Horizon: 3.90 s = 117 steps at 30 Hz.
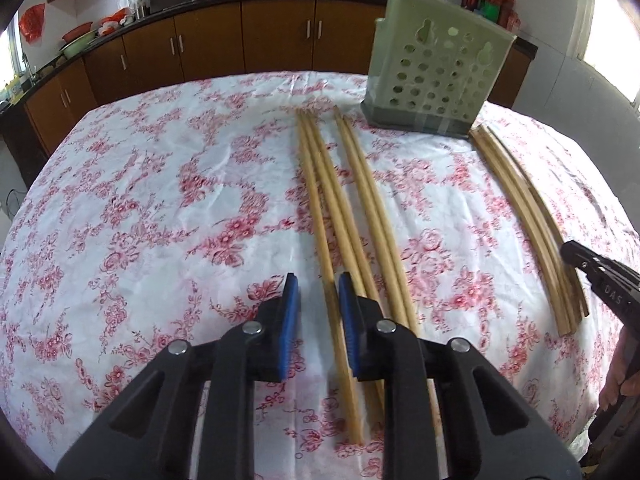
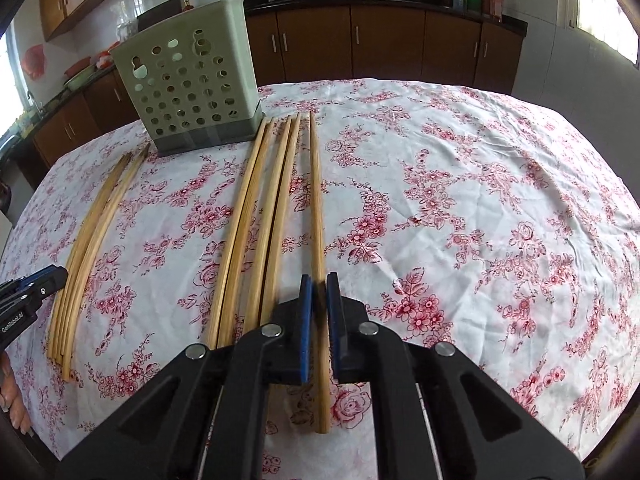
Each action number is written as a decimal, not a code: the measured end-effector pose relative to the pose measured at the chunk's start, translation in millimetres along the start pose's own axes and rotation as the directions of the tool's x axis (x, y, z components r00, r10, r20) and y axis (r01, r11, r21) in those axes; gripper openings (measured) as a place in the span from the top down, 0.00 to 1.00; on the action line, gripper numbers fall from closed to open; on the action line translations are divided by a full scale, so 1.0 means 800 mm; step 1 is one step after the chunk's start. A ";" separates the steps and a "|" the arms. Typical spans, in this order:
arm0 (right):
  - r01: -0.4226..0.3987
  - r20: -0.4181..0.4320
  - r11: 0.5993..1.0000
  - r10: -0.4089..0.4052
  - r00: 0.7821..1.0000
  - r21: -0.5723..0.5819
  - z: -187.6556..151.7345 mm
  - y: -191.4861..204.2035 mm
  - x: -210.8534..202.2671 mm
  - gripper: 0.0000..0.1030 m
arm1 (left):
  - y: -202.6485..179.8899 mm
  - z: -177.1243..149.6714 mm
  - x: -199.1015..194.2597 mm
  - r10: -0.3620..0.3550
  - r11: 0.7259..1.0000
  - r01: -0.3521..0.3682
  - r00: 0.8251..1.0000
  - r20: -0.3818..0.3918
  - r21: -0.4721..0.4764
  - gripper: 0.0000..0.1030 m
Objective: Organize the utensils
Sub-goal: 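Lower the left tool onto a bamboo chopstick and close it while the right tool grasps another, then lift the held chopstick with the left tool toward the green holder while the right tool carries its own, then open the left tool over the green holder while the right tool drops its chopstick in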
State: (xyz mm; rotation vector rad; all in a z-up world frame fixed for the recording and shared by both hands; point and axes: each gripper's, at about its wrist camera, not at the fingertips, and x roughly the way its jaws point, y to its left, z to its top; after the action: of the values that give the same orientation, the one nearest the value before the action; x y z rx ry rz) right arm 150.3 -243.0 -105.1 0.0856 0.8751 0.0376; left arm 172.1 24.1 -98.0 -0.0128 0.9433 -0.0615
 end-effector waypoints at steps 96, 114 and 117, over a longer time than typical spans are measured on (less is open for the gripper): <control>-0.186 0.543 0.982 0.180 0.820 -0.046 0.205 0.028 -0.123 0.89 | -0.051 0.257 -0.121 -0.172 0.981 0.192 0.817 0.551 0.020 0.82; -0.060 0.343 0.998 0.048 0.938 0.027 0.111 -0.036 -0.117 0.67 | 0.042 0.126 -0.155 0.027 0.990 0.040 0.884 0.467 -0.134 0.51; -0.109 0.128 0.993 0.102 0.987 0.049 0.072 -0.039 -0.051 0.83 | 0.048 0.084 -0.110 0.040 0.992 0.006 0.934 0.356 -0.128 0.52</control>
State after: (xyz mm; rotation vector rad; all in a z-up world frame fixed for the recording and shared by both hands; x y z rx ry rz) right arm 168.4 -280.2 -40.1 0.1846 0.7455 0.1054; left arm 177.0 66.7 11.0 -0.1300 0.5798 0.0176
